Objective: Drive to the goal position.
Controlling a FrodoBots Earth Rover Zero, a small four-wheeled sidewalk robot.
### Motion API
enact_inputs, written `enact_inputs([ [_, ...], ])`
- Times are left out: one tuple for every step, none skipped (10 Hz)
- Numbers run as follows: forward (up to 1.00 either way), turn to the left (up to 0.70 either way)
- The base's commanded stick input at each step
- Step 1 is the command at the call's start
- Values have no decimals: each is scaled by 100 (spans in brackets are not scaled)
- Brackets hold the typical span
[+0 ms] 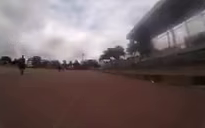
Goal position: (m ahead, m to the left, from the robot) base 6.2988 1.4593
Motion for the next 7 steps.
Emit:
enact_inputs([
  [100,0],
  [100,0],
  [100,0],
  [100,0],
  [100,0],
  [100,0],
  [100,0],
])
